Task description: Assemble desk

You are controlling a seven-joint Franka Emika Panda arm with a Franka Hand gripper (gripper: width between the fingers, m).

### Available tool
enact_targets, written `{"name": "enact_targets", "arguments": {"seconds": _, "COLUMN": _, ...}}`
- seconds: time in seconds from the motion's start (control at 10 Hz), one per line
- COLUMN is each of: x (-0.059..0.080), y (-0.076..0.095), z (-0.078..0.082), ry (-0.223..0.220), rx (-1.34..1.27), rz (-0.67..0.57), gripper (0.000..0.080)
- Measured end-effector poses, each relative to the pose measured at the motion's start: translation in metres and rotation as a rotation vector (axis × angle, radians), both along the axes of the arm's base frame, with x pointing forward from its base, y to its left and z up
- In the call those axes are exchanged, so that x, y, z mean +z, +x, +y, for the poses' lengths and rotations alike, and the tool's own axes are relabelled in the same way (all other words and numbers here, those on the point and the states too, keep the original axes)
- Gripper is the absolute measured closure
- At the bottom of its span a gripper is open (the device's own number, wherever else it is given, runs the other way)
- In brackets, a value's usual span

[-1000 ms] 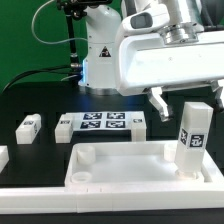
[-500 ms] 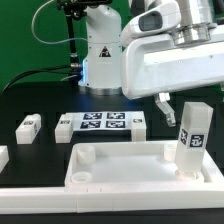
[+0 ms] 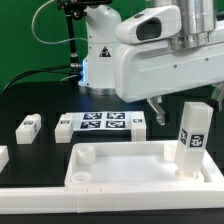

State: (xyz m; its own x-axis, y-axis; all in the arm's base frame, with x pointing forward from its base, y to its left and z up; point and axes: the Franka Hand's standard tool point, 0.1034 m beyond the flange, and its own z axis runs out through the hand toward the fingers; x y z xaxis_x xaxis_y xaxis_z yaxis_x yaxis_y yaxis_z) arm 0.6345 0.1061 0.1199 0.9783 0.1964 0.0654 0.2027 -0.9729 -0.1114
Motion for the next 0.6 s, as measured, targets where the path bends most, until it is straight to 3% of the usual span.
{"name": "enact_targets", "arguments": {"seconds": 0.1, "x": -0.0001, "y": 0.0002, "z": 0.0001, "ry": 0.001, "rx": -0.012, "rz": 0.000, "gripper": 0.0178}}
{"name": "enact_targets", "arguments": {"seconds": 0.2, "x": -0.0002, "y": 0.0002, "z": -0.0002, "ry": 0.001, "rx": -0.012, "rz": 0.000, "gripper": 0.0357}}
{"name": "enact_targets", "arguments": {"seconds": 0.3, "x": -0.0003, "y": 0.0002, "z": 0.0000, "ry": 0.004, "rx": -0.064, "rz": 0.007, "gripper": 0.0357}}
{"name": "enact_targets", "arguments": {"seconds": 0.4, "x": -0.0003, "y": 0.0003, "z": -0.0001, "ry": 0.008, "rx": -0.151, "rz": 0.017, "gripper": 0.0510}}
{"name": "enact_targets", "arguments": {"seconds": 0.6, "x": -0.0002, "y": 0.0005, "z": -0.0004, "ry": 0.013, "rx": -0.257, "rz": 0.029, "gripper": 0.0510}}
